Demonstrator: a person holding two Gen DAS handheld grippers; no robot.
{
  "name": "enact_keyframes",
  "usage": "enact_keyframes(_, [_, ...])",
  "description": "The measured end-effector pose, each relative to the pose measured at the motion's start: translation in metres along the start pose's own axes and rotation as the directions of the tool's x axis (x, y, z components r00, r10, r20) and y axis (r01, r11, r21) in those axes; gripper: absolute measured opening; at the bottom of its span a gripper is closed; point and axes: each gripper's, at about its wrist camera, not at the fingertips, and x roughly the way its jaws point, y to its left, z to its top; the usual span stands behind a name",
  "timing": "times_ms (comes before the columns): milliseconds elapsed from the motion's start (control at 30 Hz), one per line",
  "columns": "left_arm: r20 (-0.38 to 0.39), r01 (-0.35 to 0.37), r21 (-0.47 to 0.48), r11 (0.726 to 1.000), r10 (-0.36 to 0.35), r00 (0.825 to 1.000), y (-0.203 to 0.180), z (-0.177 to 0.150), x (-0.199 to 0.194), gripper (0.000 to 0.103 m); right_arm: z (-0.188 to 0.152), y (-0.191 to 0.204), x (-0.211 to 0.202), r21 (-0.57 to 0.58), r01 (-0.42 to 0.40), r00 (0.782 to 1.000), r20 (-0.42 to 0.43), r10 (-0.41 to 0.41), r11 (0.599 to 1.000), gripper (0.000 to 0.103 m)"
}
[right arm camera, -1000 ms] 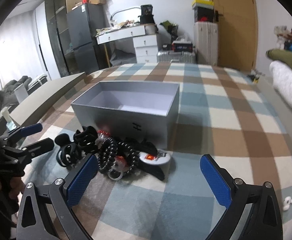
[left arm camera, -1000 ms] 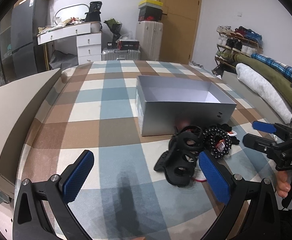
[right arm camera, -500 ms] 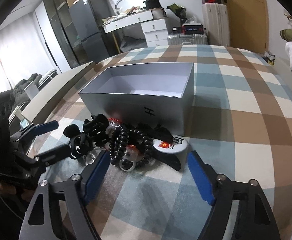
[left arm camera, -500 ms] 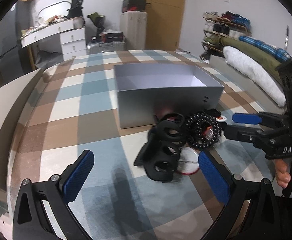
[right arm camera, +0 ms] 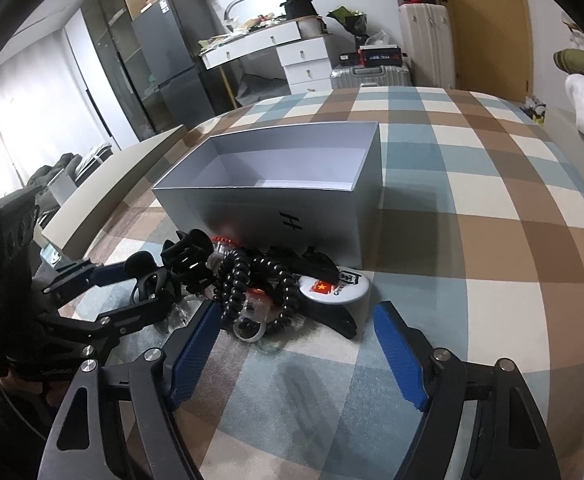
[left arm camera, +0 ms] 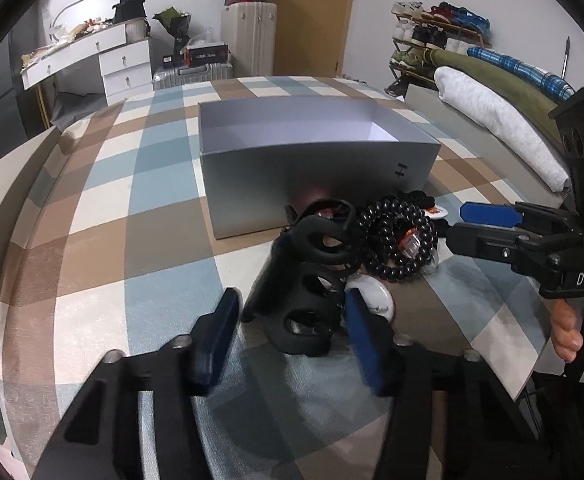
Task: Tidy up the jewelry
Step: 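Lower the left tool onto the black claw hair clip and close it, then grasp the black coiled hair tie with the right tool while the left holds the clip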
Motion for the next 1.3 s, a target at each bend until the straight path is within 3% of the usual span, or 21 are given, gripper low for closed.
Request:
enact_keyframes(400, [0.105, -0.007, -0.061, 0.998, 0.014, 0.994, 0.013, 0.003, -0.025, 0.041, 0.001, -0.008, -0.006, 0.009, 0.029, 0.999, -0.013, -0.029, 1.0, 0.078])
enact_keyframes(467, [0.119, -0.011, -0.071, 0.997, 0.02, 0.993, 0.016, 0.003, -0.028, 0.041, 0.001, -0.009, -0.005, 0.001, 0.053, 0.998, -0.022, -0.053, 0.999, 0.07])
enact_keyframes(567, [0.124, -0.012, -0.085, 0.996, 0.023, 0.992, 0.019, 0.004, -0.027, 0.041, 0.003, -0.015, -0.001, 0.018, 0.084, 0.996, -0.039, -0.083, 0.996, 0.068])
enact_keyframes(800, [0.128, -0.015, -0.087, 0.996, 0.026, 0.991, 0.022, 0.005, -0.027, 0.041, 0.007, -0.01, 0.002, 0.032, 0.057, 0.998, -0.037, -0.056, 0.998, 0.067])
enact_keyframes(900, [0.126, -0.012, -0.091, 0.996, 0.023, 0.992, 0.023, 0.006, -0.026, 0.041, 0.007, 0.009, -0.003, -0.011, -0.014, 0.999, -0.03, 0.013, 1.0, 0.067])
enact_keyframes(1033, [0.134, -0.01, -0.089, 0.996, 0.022, 0.991, 0.023, 0.006, -0.029, 0.041, 0.008, 0.031, 0.007, -0.062, -0.054, 0.997, -0.055, 0.051, 0.997, 0.05])
enact_keyframes(1300, [0.143, -0.011, -0.092, 0.996, 0.024, 0.989, 0.025, 0.005, -0.032, 0.041, 0.012, 0.039, 0.025, -0.09, -0.005, 0.998, -0.068, -0.002, 0.996, 0.034])
